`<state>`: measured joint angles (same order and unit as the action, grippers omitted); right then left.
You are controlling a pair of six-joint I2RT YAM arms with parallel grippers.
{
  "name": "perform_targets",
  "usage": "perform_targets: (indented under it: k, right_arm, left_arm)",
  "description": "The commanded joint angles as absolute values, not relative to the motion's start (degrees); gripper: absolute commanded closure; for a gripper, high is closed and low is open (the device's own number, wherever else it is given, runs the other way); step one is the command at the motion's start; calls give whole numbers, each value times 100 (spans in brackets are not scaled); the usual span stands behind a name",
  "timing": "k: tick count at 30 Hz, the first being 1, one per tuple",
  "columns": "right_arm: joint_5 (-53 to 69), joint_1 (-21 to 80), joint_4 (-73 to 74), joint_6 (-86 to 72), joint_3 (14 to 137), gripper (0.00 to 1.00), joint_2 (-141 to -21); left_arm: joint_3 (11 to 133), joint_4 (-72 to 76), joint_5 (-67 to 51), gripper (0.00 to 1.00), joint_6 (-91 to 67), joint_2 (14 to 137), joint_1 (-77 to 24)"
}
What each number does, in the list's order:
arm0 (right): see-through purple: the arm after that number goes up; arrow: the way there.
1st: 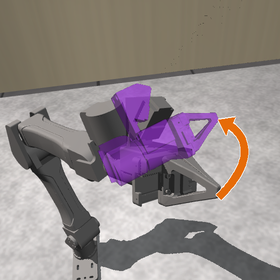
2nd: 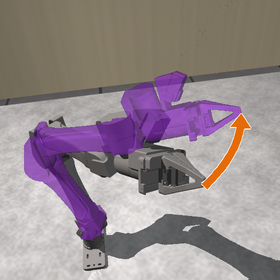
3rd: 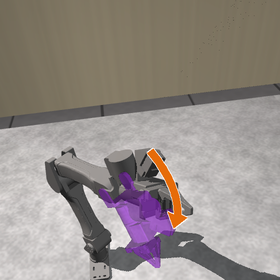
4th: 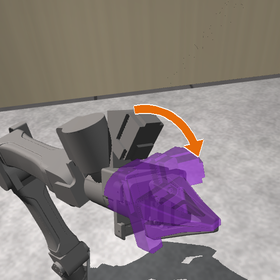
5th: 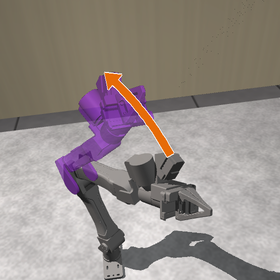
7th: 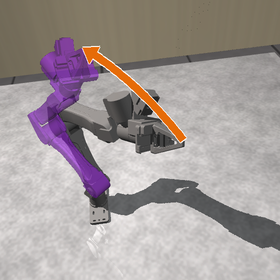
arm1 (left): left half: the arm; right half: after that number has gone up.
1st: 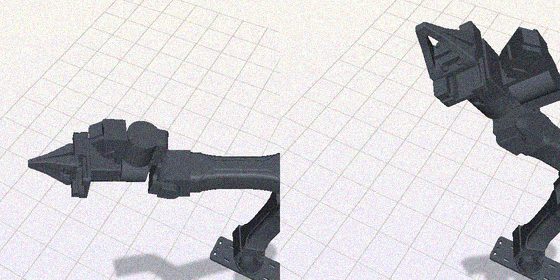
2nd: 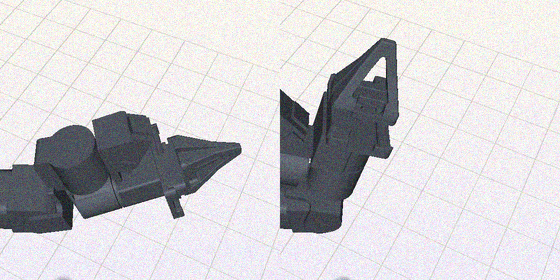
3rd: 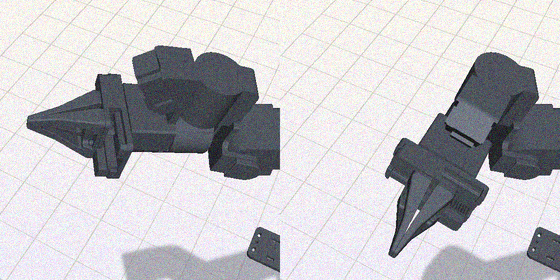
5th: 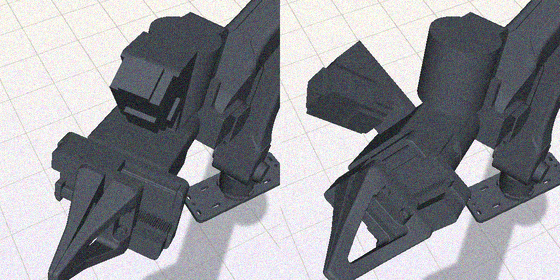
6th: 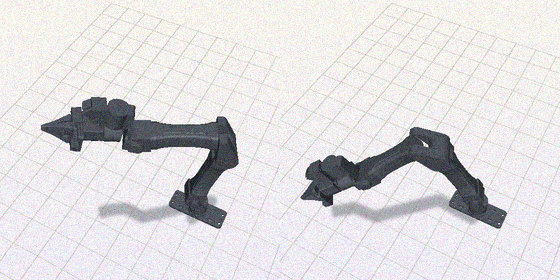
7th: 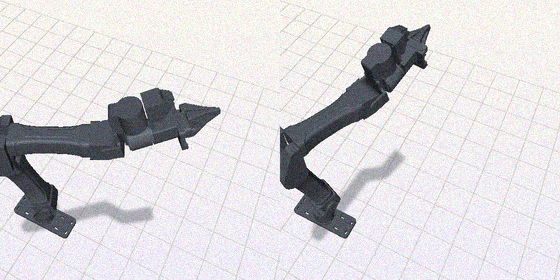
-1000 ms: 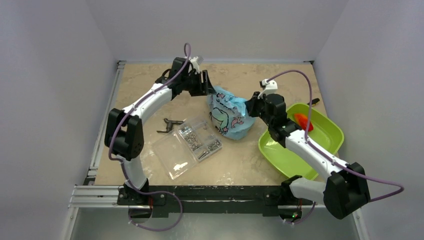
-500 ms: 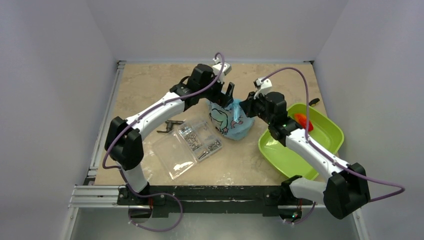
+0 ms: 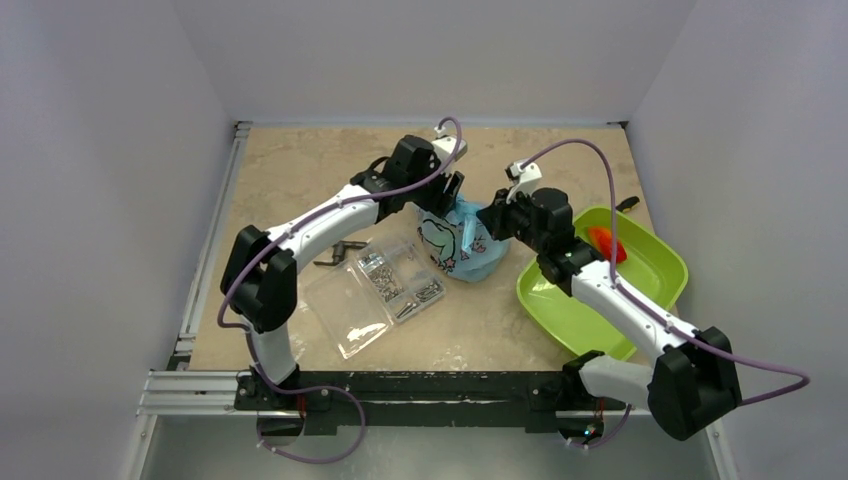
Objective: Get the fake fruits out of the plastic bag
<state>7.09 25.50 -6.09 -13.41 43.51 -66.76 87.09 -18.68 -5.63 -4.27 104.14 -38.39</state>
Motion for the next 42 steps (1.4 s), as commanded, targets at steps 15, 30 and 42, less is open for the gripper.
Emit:
perform_targets:
  k: [15, 30, 42]
  right_arm:
    - [864, 2742, -1171, -1789, 4075, 100, -6556]
    - [-2460, 2722, -1609, -4960, 2521, 100, -5016]
    - [-921, 2729, -310, -1985, 3844, 78, -5732]
  left_arm:
    - [9233, -2214, -833, 91, -997, 10702, -3754]
    - [8107, -550, -2173, 100, -3381, 10226, -2404]
    - [8081, -144, -2863, 100, -3864, 10375, -2380]
